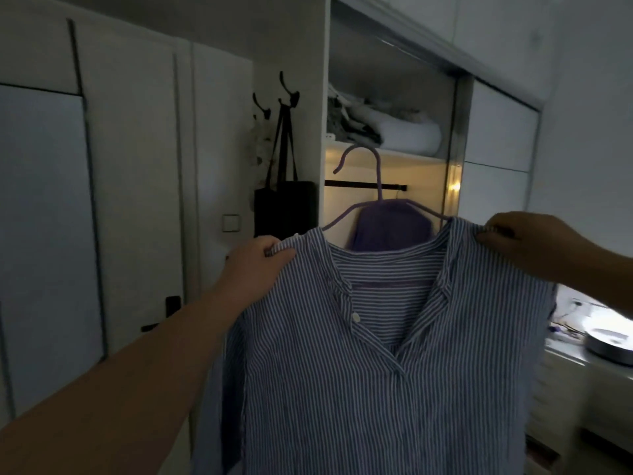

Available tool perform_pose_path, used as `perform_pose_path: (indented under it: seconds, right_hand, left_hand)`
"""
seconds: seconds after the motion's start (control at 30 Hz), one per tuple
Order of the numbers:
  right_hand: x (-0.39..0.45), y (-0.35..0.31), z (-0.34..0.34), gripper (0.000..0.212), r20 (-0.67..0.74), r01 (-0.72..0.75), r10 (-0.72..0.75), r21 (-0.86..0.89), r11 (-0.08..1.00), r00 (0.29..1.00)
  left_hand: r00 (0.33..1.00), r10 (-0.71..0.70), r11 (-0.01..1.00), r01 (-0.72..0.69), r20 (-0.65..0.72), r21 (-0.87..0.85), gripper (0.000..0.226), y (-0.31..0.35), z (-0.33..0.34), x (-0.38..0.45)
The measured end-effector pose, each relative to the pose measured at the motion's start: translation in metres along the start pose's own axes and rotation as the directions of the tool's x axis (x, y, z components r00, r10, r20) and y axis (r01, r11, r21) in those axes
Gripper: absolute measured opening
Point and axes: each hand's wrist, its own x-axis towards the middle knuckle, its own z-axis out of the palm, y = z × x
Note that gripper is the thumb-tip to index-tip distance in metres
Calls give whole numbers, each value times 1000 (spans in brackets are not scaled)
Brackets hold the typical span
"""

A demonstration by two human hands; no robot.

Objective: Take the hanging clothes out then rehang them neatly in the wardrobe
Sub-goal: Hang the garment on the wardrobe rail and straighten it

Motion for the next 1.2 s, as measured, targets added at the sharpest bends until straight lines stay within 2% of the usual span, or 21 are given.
perform_pose_path:
  seconds: [0.13,0.33,0.5,0.67,0.77,0.93,1.2]
  right_hand:
    - [19,15,23,17,69,-34,36,-41,999,997]
    - [50,48,67,32,62,-75,77,-37,997,995]
    - [98,91,105,32,58,-92,92,-6,996,994]
    - [162,152,149,23,111,-153,156,-40,987,981]
    - [199,178,176,27,107,-192,193,-19,981,975]
    - [249,219,222,33,127,-223,223,-16,975,967]
    - [327,268,253,29,189,-273,269,-2,962,945]
  left_hand:
    - [999,19,998,-16,45,-65,20,-23,36,34]
    - [988,22,984,6,154,-176,26,-44,98,86]
    - [984,38,985,-7,177,-172,27,-55,163,148]
    - [982,27,990,0,189,-143,32,-67,237,213]
    - [984,1,991,23,178,-130,33,-76,275,248]
    - [981,-26,1000,28,195,-8,34,-96,338,312]
    - [979,69,996,-55,192,-75,39,-116,436,420]
